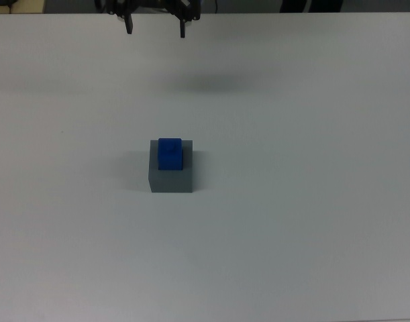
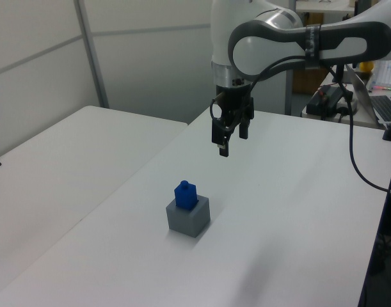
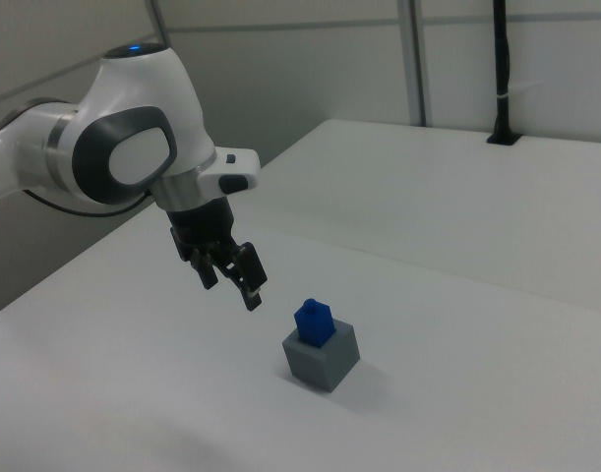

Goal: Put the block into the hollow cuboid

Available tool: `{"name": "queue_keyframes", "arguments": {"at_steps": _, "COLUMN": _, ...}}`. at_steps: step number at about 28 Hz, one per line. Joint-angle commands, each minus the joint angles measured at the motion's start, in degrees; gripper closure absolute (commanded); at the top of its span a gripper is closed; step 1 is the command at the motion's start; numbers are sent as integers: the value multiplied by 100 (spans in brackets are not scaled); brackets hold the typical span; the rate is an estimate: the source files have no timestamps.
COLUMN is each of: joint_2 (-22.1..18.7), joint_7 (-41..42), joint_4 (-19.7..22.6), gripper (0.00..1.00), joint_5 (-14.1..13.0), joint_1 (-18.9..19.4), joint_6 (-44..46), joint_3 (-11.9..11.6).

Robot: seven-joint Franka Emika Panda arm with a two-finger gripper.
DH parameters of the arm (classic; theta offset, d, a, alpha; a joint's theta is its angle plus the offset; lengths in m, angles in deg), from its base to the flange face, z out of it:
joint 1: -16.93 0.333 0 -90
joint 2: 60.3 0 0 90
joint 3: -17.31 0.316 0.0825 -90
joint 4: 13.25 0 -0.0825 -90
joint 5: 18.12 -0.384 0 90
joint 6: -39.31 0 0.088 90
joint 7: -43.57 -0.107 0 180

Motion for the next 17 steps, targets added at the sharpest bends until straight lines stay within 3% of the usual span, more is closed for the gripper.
{"name": "queue_keyframes", "arguments": {"at_steps": 1, "joint_2": -57, "joint_7": -96, "joint_4": 94, "gripper": 0, "joint_5": -42, "joint_1": -41, "joint_6": 9, "joint_3": 15}}
{"name": "queue_keyframes", "arguments": {"at_steps": 17, "joint_2": 13, "joint_7": -87, "joint_4": 59, "gripper": 0, "joint_5": -42, "joint_1": 3, "joint_6": 27, "joint_3": 24}}
